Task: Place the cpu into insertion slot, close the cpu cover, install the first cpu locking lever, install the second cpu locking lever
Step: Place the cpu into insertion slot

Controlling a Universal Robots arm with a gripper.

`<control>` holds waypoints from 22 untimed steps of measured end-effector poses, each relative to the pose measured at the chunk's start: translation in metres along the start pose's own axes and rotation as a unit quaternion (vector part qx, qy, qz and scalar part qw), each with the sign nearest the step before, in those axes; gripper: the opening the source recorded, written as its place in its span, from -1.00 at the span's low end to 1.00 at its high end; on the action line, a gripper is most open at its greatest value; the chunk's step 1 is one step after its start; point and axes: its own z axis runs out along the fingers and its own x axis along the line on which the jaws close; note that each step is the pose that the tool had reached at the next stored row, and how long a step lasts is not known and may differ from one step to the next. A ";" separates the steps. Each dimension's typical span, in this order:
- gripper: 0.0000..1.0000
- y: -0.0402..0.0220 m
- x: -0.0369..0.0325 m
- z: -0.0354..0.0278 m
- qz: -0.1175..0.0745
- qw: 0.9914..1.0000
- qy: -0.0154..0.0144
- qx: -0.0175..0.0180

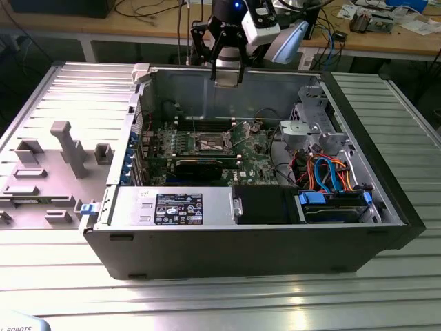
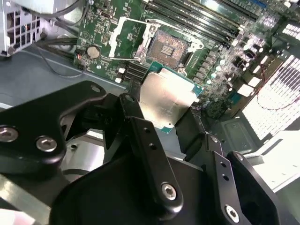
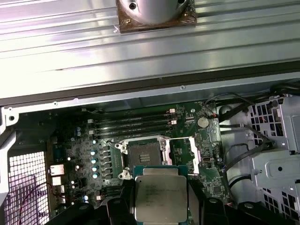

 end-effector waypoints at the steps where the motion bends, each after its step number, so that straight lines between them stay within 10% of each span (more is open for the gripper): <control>1: 0.08 0.0000 0.0000 0.0000 0.015 1.000 -0.001 0.000; 12: 0.08 0.0000 0.0000 0.0001 0.022 1.000 -0.002 0.000; 22: 0.08 -0.0001 0.0000 0.0016 0.071 0.997 -0.006 -0.001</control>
